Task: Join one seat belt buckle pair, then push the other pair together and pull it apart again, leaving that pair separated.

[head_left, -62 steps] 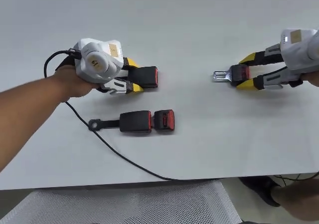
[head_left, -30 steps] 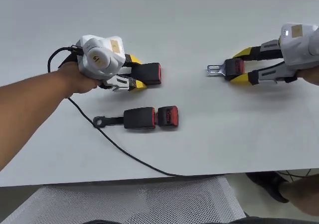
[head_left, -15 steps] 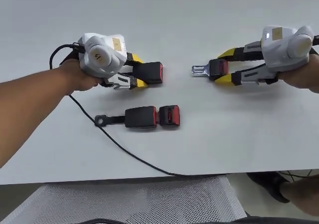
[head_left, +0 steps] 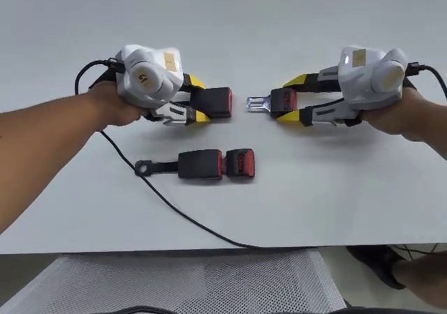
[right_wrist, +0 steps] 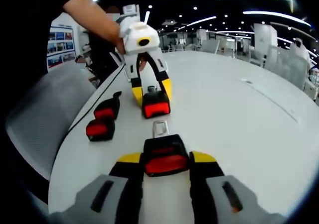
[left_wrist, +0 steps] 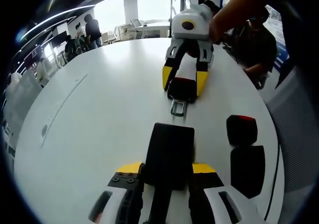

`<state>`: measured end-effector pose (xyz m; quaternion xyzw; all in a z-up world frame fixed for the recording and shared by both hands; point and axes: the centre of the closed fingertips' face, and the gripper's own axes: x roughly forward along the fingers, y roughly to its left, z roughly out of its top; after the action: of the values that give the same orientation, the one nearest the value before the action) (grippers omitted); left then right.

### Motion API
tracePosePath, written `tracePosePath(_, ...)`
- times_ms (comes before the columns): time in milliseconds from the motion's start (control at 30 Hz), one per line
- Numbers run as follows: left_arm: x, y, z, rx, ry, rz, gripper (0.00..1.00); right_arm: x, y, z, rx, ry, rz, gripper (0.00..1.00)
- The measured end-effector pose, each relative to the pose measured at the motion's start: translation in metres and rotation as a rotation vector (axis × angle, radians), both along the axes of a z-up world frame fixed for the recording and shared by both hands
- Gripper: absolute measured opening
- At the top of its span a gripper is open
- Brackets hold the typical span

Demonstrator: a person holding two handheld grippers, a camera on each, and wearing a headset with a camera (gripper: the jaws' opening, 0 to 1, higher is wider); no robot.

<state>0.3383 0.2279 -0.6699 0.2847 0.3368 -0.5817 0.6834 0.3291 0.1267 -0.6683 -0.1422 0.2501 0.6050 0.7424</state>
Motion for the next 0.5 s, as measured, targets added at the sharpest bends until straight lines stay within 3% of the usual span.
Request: tracePosePath(500, -0.002, 0.002, -0.001, -0.002, 0.000, -0.011, 0.36, -0.011, 0.023, 0.003, 0.010, -0.005, 0.030, 0.35)
